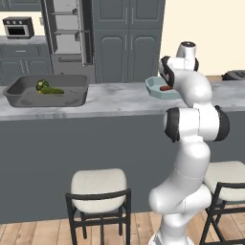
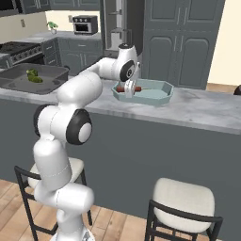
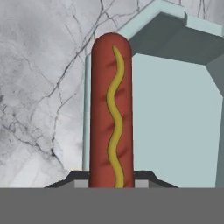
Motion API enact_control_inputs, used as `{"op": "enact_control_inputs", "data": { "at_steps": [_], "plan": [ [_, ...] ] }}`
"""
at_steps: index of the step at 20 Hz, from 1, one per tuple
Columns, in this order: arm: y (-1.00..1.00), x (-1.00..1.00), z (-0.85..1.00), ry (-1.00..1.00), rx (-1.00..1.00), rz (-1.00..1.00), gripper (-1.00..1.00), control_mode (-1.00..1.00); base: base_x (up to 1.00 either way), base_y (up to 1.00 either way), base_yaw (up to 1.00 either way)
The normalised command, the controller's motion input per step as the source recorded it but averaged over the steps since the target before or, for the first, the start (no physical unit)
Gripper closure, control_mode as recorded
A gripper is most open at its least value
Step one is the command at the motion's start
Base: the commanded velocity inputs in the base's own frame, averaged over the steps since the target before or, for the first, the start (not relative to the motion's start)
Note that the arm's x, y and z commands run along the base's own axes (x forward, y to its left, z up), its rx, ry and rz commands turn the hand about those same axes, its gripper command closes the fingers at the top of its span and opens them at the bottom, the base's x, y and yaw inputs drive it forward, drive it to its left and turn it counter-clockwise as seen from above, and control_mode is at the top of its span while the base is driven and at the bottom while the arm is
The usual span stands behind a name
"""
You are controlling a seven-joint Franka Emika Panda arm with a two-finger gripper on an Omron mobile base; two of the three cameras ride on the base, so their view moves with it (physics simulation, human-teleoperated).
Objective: Place the cold items (cucumber and broccoli) from the fridge in one tupperware on the dining counter. Place the warm items (kebab skewer and hot dog) in the stove area in another tupperware.
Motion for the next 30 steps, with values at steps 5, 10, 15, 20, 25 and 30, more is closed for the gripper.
{"op": "enact_control_inputs", "data": {
  "at_steps": [5,10,15,20,25,30],
  "plan": [
    [0.00,0.05,-0.17,0.00,0.00,0.01,1.00,-1.00,0.00,0.00,0.00],
    [-0.01,0.07,-0.07,0.00,0.00,0.02,1.00,-1.00,0.00,0.00,0.00],
    [-0.07,0.16,-0.03,0.00,0.04,0.03,1.00,-1.00,0.00,0.00,0.00],
    [-0.10,0.17,-0.08,0.00,0.09,0.06,1.00,-1.00,0.00,0.00,0.00],
    [-0.08,0.17,-0.14,0.00,0.08,0.05,1.00,-1.00,0.00,0.00,0.00],
    [-0.01,0.14,-0.23,0.01,0.00,0.01,-1.00,-1.00,0.00,0.00,0.00]
  ]
}}
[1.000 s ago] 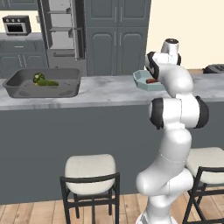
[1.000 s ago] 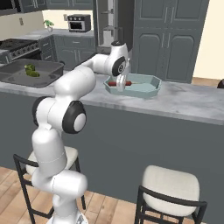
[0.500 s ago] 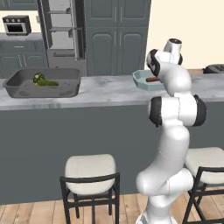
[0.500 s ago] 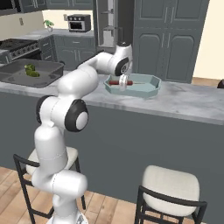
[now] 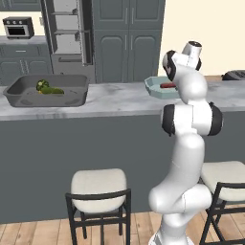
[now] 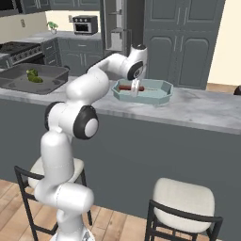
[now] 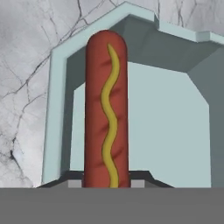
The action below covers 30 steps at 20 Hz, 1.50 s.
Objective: Place the cold items (cucumber and broccoli) from the fridge in one tupperware on the dining counter. Place the warm items (kebab skewer and hot dog) in the stove area in another tupperware.
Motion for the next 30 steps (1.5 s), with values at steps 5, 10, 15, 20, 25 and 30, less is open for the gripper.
{"op": "enact_control_inputs", "data": {
  "at_steps": [5,10,15,20,25,30],
  "plan": [
    [0.00,0.00,-0.12,-0.02,0.00,0.00,-1.00,-1.00,0.00,0.00,0.00],
    [0.00,-0.03,0.01,-0.12,0.00,0.00,-1.00,-1.00,0.00,0.00,0.00],
    [0.00,-0.38,0.29,0.00,0.02,-0.05,-1.00,-1.00,0.00,0.00,0.00],
    [0.00,-0.49,0.48,0.00,0.07,-0.21,-1.00,-1.00,0.00,0.00,0.00],
    [0.02,-0.61,0.34,0.00,0.13,-0.39,-1.00,-1.00,0.00,0.00,0.00],
    [0.14,-0.79,0.02,0.00,0.11,-0.66,-1.00,-1.00,0.00,0.00,0.00]
  ]
}}
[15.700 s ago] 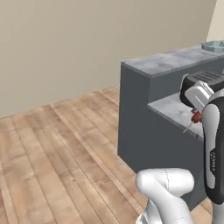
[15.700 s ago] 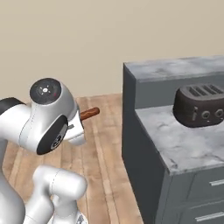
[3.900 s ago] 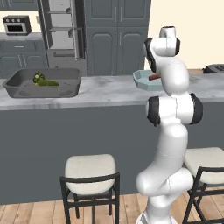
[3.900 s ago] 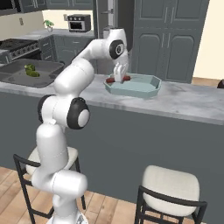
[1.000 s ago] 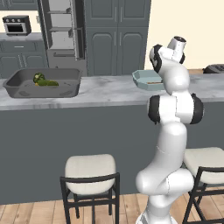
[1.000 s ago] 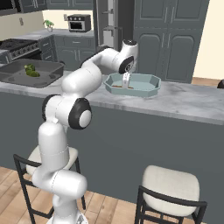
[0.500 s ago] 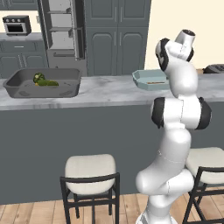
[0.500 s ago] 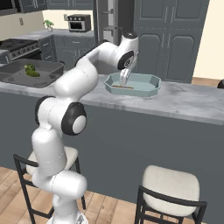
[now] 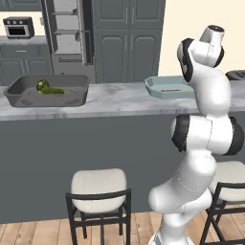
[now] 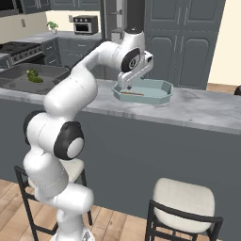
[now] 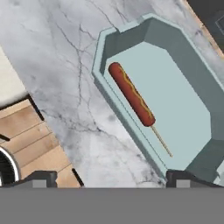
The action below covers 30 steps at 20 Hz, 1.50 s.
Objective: Place the cold items (cucumber and broccoli) from the fridge in one tupperware on the dining counter. Place the warm items (kebab skewer and hot dog) in the stove area in another tupperware.
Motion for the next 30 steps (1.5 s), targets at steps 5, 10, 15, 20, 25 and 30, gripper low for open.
{"op": "enact_control_inputs", "data": {
  "at_steps": [5,10,15,20,25,30],
  "plan": [
    [0.21,-0.75,0.12,0.00,0.05,-0.71,-1.00,-1.00,0.00,0.00,0.00],
    [0.25,-0.72,0.17,0.00,0.10,-0.60,-1.00,-1.00,0.00,0.00,0.00],
    [0.33,-0.77,0.04,0.00,0.20,-0.34,-1.00,-1.00,0.00,0.00,0.00],
    [0.34,-0.89,0.00,-0.03,0.23,-0.27,-1.00,-1.00,0.00,0.00,0.00],
    [0.34,-0.98,0.00,-0.16,0.21,-0.26,-1.00,-1.00,0.00,0.00,0.00],
    [0.40,-0.93,0.00,-0.13,0.11,-0.25,-1.00,-1.00,0.00,0.00,0.00]
  ]
}}
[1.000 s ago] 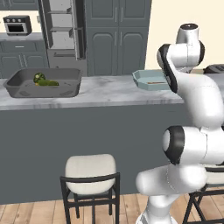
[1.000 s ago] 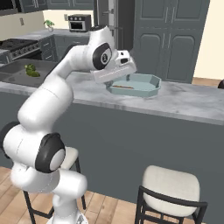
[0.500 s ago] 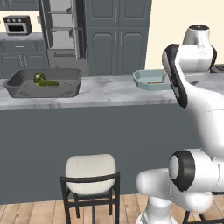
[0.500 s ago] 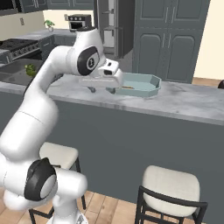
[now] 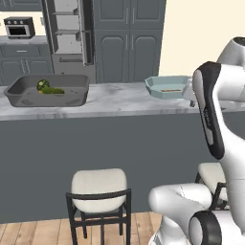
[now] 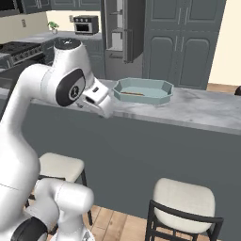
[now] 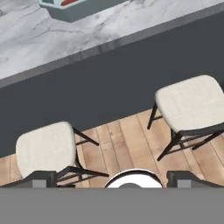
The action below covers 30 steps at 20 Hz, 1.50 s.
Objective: Place the cold items (cucumber and broccoli) from the fridge in one tupperware on the dining counter. Place the warm items (kebab skewer and hot dog) in the stove area in another tupperware.
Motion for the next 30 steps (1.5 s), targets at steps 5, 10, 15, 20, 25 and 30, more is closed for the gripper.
{"op": "enact_control_inputs", "data": {
  "at_steps": [5,10,15,20,25,30],
  "plan": [
    [0.50,-0.79,0.00,-0.04,0.00,-0.16,-1.00,-1.00,0.00,0.00,0.00],
    [0.24,-0.59,0.03,0.00,0.00,-0.02,-1.00,-1.00,0.00,0.00,0.00],
    [0.00,-0.31,0.03,0.00,0.00,0.01,-1.00,-1.00,0.00,0.00,0.00],
    [0.03,-0.08,-0.01,0.06,-0.02,0.03,-1.00,-1.00,0.00,0.00,0.00],
    [0.00,-0.01,0.00,-0.01,0.00,0.00,-1.00,1.00,-0.07,0.00,-0.02],
    [0.00,0.00,0.00,0.00,0.00,0.00,-1.00,1.00,-0.77,-0.17,-0.35]
  ]
}}
